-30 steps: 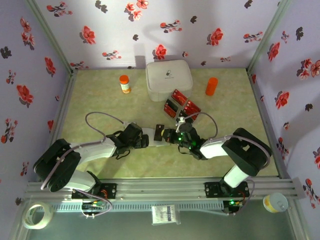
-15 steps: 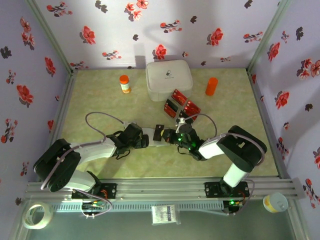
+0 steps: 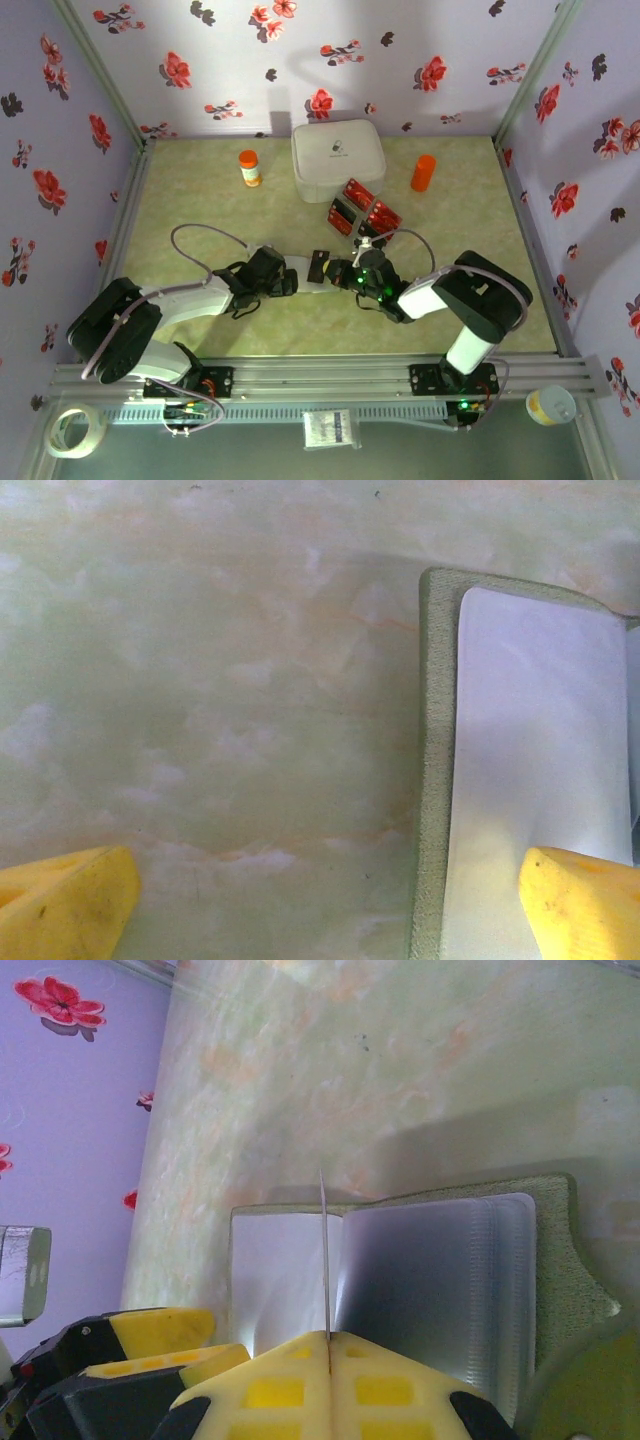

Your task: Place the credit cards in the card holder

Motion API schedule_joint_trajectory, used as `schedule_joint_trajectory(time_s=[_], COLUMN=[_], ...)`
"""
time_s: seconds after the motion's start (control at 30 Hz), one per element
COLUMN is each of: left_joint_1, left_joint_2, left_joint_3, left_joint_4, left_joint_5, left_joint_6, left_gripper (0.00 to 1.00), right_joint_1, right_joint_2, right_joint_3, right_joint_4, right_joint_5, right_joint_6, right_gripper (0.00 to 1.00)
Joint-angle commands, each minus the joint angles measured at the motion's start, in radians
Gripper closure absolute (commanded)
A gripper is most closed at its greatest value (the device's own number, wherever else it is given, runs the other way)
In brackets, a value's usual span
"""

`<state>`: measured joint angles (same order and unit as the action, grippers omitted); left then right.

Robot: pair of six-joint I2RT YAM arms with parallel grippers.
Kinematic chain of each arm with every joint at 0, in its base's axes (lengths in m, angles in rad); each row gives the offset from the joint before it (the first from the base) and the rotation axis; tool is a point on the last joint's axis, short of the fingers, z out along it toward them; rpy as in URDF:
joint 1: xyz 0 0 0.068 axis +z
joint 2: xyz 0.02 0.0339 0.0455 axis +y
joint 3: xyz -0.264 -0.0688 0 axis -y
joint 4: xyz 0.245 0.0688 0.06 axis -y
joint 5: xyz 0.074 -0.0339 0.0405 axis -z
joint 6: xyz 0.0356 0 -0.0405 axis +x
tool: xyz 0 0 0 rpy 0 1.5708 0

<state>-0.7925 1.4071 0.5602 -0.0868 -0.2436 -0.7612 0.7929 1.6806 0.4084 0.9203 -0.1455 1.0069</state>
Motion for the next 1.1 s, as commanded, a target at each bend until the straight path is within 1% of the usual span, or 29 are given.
schedule_joint_trajectory(time_s=[0.0, 0.3, 0.47, 0.73, 1.07], left_joint_1=[0.005, 0.005, 0.005, 0.005, 0.006], left_joint_2=[0.018, 0.018, 0.019, 0.024, 0.033], left_joint_3=[-0.035, -0.031, -0.03, -0.026, -0.027], left_joint_4=[-0.123, -0.125, -0.125, -0.123, -0.122], left_joint_5=[-0.047, -0.048, -0.048, -0.049, -0.049], left_joint_6=[-0.027, -0.024, -0.023, -0.021, -0.019], left_gripper=[0.0, 0.0, 0.0, 0.0, 0.0], right_joint_1=[0.008, 0.008, 0.006, -0.009, -0.044], right_joint_2=[0.026, 0.079, 0.089, 0.064, 0.05], right_joint_3=[0.0, 0.003, 0.003, -0.003, 0.025], right_joint_4=[0.04, 0.1, 0.101, 0.041, -0.081], right_joint_5=[-0.027, -0.072, -0.087, -0.099, -0.181], right_joint_6=[0.021, 0.055, 0.062, 0.056, 0.018], right_gripper=[1.0, 1.0, 1.0, 1.0, 1.0])
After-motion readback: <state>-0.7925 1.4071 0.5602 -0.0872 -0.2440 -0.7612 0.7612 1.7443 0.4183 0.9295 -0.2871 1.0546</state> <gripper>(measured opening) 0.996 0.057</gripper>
